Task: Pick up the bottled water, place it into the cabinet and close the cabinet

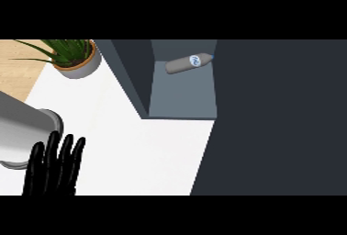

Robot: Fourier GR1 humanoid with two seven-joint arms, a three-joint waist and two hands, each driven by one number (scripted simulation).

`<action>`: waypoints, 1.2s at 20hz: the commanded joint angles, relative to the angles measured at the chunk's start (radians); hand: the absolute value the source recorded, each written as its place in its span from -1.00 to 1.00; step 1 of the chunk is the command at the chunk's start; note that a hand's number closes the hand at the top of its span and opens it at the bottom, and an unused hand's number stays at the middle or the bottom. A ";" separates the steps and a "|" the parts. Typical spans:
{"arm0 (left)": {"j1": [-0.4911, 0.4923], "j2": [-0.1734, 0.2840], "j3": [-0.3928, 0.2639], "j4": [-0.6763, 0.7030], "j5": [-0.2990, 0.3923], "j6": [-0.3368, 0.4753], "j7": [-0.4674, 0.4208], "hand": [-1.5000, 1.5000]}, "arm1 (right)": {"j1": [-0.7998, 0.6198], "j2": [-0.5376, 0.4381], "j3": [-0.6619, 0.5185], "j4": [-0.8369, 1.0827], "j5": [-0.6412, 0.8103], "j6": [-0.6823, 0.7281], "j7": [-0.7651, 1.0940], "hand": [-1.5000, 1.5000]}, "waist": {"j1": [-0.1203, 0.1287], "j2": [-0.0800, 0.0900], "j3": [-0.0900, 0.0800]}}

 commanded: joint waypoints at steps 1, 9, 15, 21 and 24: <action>0.096 0.055 0.060 -0.081 0.037 -0.035 -0.020 -1.00 | -0.018 0.000 0.177 -0.054 0.098 0.033 0.020 1.00 | -0.004 -0.012 -0.004; 0.337 0.128 0.135 -0.209 0.127 -0.156 -0.099 -1.00 | -0.091 0.063 0.275 -0.104 0.172 -0.002 0.166 1.00 | 0.024 -0.012 -0.006; 0.353 0.161 0.267 -0.140 0.228 -0.270 -0.139 -1.00 | -0.147 0.138 0.269 -0.048 0.114 -0.008 0.229 1.00 | 0.038 -0.004 -0.007; 0.443 0.207 0.353 -0.148 0.301 -0.393 -0.173 -1.00 | -0.285 0.238 0.165 0.018 0.026 -0.038 0.329 1.00 | 0.059 -0.001 -0.006; 0.490 0.224 0.415 -0.146 0.356 -0.444 -0.181 -1.00 | -0.386 0.243 0.193 0.047 -0.002 -0.108 0.391 1.00 | 0.054 -0.003 -0.006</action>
